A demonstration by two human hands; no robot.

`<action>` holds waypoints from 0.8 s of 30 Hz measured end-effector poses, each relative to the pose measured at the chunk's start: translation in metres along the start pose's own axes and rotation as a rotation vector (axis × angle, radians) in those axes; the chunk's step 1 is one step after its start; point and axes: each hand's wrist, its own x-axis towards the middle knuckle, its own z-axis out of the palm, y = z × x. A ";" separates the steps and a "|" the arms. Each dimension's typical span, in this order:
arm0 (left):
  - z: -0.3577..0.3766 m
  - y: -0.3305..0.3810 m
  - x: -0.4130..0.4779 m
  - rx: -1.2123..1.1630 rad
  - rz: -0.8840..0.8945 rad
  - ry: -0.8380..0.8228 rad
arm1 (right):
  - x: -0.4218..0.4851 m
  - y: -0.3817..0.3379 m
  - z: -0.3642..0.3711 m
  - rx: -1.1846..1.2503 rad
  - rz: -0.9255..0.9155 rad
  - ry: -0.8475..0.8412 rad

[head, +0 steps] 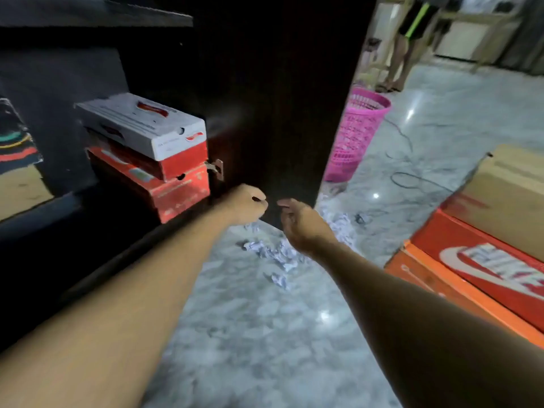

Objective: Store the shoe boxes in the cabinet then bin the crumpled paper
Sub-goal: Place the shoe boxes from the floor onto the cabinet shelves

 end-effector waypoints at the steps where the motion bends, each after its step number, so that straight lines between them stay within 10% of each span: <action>1: 0.013 0.014 -0.002 0.007 0.018 -0.042 | -0.016 0.016 -0.008 -0.018 0.027 0.031; 14: 0.234 0.160 -0.016 -0.005 0.218 -0.466 | -0.201 0.202 -0.077 -0.015 0.631 0.359; 24: 0.332 0.148 0.036 -0.132 0.043 -0.280 | -0.230 0.312 -0.126 0.240 1.014 0.823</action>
